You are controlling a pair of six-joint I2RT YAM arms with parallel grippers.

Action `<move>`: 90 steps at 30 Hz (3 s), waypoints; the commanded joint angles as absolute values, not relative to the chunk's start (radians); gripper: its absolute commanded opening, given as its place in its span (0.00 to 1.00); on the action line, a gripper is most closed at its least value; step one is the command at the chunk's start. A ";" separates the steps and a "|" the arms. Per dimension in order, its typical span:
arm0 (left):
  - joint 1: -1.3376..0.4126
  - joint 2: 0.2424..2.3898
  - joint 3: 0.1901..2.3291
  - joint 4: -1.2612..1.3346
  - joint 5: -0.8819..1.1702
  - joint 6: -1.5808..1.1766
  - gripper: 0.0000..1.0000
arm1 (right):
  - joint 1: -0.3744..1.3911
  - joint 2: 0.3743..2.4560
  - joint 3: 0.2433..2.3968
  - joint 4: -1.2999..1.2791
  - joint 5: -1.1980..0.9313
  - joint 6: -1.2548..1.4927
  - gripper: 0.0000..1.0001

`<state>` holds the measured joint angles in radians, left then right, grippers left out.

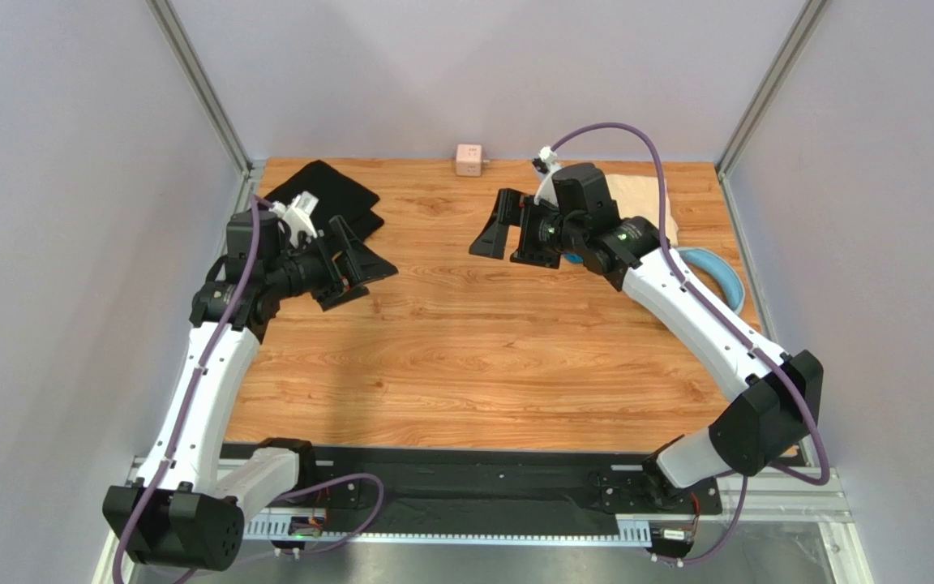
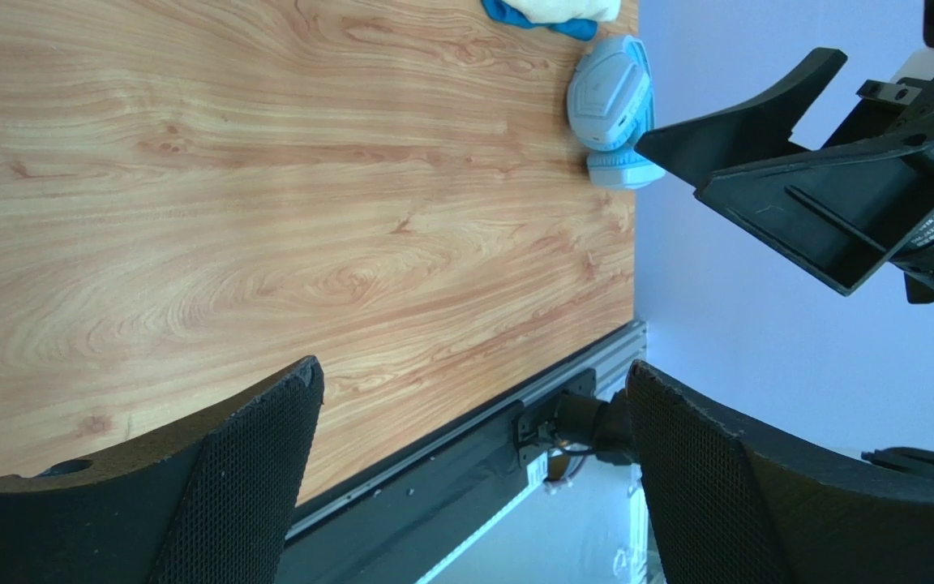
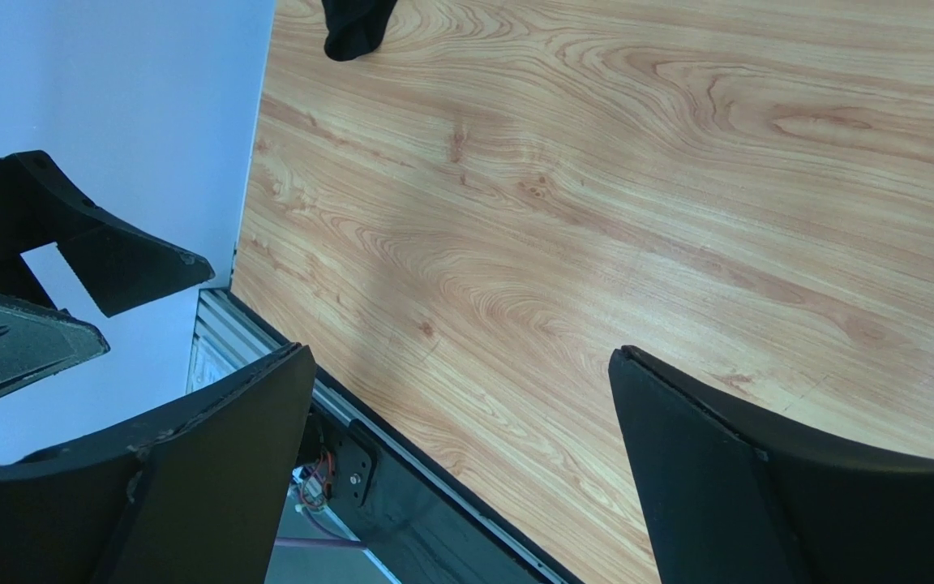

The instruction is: Fold and stack the t-shirts

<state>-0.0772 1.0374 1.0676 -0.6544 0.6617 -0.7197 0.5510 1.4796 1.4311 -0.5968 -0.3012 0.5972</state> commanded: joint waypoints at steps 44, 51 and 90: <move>-0.077 0.847 1.088 -0.939 0.585 -0.588 1.00 | 0.299 2.623 2.406 0.064 -0.307 1.215 1.00; -0.077 0.854 1.086 -0.930 0.552 -0.595 1.00 | 0.275 2.643 2.359 0.132 -0.281 1.295 1.00; -0.077 0.879 1.015 -0.857 0.425 -0.692 0.99 | 0.342 3.060 2.614 0.189 -0.017 1.542 1.00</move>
<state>-0.0772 0.8757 0.9901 -0.8349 0.4404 -0.6533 0.3229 2.9810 2.5828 0.2295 -0.0990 1.5009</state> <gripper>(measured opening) 0.993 0.996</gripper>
